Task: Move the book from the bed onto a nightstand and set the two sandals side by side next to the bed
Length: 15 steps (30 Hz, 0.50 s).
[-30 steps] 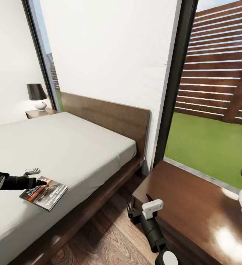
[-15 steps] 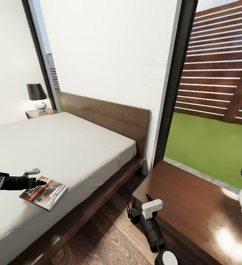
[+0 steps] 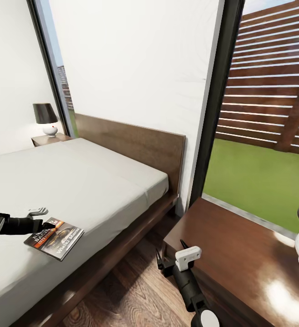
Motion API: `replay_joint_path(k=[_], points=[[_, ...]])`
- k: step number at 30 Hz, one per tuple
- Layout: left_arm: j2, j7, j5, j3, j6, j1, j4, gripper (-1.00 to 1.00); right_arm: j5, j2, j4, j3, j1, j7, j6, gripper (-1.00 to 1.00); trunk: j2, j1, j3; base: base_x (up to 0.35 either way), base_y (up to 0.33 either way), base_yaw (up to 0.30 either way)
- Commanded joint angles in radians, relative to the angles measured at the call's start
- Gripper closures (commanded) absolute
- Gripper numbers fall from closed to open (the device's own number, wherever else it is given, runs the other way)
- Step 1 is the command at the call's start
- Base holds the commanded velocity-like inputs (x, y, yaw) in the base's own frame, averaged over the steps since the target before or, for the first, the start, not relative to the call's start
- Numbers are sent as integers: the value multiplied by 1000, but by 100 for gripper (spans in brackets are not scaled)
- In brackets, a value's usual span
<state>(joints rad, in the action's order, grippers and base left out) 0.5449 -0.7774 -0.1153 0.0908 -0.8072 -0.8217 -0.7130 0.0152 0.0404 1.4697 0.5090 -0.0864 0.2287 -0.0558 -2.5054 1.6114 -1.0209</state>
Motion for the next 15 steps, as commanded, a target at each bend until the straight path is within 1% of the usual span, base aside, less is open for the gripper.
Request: replay_joint_path(k=[1, 15], points=[[-1, -8, -10, 4, -4, -1, -1, -100, 2, 1, -1, 3, -1, 8, -2, -100, 0, 0, -1, 0, 0, 0], [4, -4, -9, 6, -1, -1, -3, -100, 0, 1, -3, 3, -1, 8, -2, -100, 0, 0, -1, 0, 0, 0]])
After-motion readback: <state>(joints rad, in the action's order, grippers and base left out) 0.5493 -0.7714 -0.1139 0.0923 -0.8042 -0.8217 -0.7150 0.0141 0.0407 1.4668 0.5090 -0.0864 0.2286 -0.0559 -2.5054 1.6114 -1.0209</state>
